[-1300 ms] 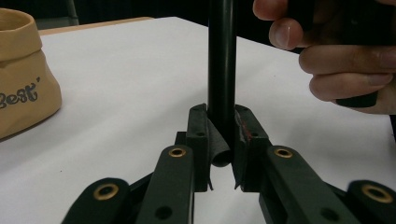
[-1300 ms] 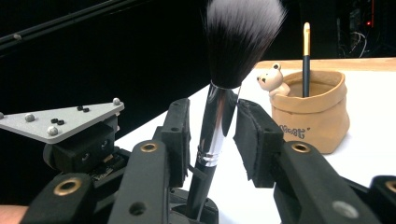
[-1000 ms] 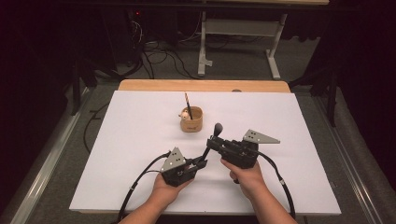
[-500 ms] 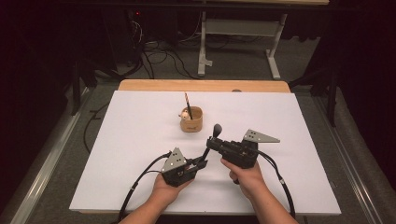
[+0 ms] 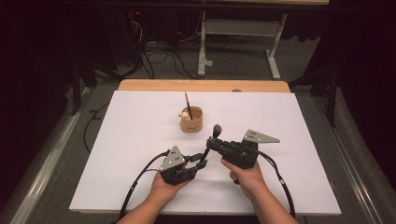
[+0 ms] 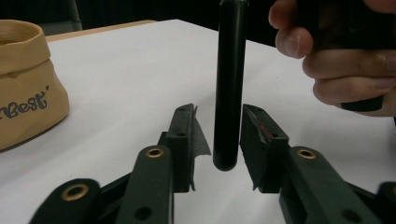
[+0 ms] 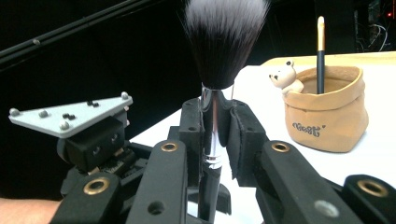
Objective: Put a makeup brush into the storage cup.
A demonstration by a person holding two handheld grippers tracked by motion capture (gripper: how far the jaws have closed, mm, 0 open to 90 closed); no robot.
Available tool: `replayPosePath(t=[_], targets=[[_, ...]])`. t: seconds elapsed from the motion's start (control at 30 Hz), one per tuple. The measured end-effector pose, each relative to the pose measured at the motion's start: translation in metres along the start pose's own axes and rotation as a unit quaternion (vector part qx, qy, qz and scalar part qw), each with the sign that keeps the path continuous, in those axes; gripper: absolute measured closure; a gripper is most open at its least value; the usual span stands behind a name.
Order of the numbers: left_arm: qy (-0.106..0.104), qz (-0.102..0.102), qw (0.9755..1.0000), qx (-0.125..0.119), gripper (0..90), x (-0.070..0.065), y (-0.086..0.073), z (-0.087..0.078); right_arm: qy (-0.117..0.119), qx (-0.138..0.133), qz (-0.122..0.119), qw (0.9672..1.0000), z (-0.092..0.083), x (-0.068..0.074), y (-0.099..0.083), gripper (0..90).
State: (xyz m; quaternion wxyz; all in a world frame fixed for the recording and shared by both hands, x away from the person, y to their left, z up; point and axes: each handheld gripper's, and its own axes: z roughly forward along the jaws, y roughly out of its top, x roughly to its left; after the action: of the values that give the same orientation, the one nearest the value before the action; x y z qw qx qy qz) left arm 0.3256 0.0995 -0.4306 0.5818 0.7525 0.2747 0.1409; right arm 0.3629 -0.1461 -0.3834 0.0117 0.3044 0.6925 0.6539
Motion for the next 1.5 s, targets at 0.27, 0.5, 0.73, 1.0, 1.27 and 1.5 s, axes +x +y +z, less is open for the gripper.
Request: replayPosePath(t=[0.27,0.5,0.73,1.0,1.27,1.5], targets=[[0.003,0.007,1.0,-0.005,59.8,-0.001,0.006,-0.003,-0.003,0.01,-0.011,0.9999,0.002,0.001,-0.002,79.7],[0.005,0.002,0.9999,-0.011,59.8,-0.001,0.011,-0.006,-0.006,0.021,-0.023,0.9995,0.005,0.003,-0.005,79.7],[0.004,0.0,0.9999,-0.014,62.9,-0.002,0.012,-0.006,-0.005,0.034,-0.04,0.9986,0.01,0.007,-0.008,79.7],[0.003,-0.003,0.9999,-0.01,67.9,-0.002,0.012,-0.005,-0.003,0.048,-0.054,0.9974,0.015,0.01,-0.012,79.7],[0.004,-0.005,0.9999,-0.01,72.3,-0.001,0.013,-0.006,-0.004,0.054,-0.057,0.9969,0.017,0.011,-0.014,79.7],[0.003,-0.003,1.0,-0.007,76.9,-0.001,0.013,-0.006,-0.005,0.055,-0.057,0.9968,0.018,0.011,-0.014,79.6]])
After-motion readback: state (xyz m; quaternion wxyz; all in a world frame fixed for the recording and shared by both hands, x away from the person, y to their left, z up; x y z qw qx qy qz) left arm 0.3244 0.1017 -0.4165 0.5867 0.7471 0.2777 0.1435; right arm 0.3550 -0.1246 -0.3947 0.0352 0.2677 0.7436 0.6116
